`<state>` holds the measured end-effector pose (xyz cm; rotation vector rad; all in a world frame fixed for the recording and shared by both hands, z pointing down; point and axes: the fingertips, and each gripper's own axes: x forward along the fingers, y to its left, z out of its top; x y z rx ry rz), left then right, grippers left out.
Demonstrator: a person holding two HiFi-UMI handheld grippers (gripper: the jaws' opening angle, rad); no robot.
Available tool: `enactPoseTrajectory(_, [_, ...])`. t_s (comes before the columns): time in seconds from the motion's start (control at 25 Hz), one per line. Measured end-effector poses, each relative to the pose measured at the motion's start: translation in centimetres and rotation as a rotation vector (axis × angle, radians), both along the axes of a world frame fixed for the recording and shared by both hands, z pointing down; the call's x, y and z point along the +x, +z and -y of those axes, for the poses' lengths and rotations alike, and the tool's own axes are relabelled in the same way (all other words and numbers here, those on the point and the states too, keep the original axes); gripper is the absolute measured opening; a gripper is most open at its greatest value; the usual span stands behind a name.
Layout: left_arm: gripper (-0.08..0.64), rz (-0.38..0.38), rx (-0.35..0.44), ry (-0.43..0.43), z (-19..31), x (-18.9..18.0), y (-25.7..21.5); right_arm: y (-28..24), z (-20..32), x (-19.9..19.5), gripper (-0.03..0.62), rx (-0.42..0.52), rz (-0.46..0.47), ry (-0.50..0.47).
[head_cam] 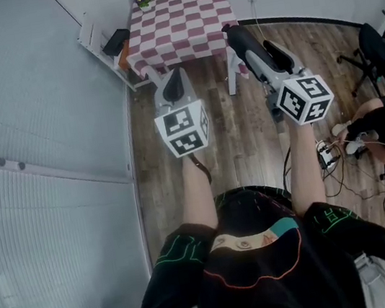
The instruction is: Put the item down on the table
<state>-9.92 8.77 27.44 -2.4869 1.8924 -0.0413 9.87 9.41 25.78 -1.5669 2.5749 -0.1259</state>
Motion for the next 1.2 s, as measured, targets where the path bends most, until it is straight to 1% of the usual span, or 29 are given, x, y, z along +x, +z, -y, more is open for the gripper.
enactPoseTrajectory(0.28, [0.009, -0.001, 0.011, -0.014, 0.1, 0.9, -0.5, -0.8, 0.2, 1.4, 0.239, 0.016, 0.008, -0.009])
enactPoseTrajectory(0.44, [0.009, -0.002, 0.021, -0.018, -0.6, 1.9, -0.6, -0.8, -0.5, 2.3, 0.235, 0.018, -0.003, -0.019])
enactPoseTrajectory(0.68, [0.009, 0.006, 0.021, -0.018, -1.6, 3.0, -0.3, -0.6, -1.1, 3.6, 0.235, 0.021, 0.01, -0.019])
enactPoseTrajectory(0.8, [0.009, 0.006, 0.02, -0.036, -1.9, 2.5, -0.2, -0.5, -1.0, 3.6, 0.233, 0.024, 0.017, -0.027])
enactPoseTrajectory(1.0, [0.009, 0.012, 0.022, -0.059, -1.9, 1.7, -0.1, -0.5, -0.6, 3.2, 0.233, 0.034, -0.035, -0.021])
enactPoseTrajectory(1.2, [0.009, 0.009, 0.018, -0.083, -1.1, 0.4, 0.2, -0.3, 0.5, 2.1, 0.232, 0.04, -0.051, -0.03])
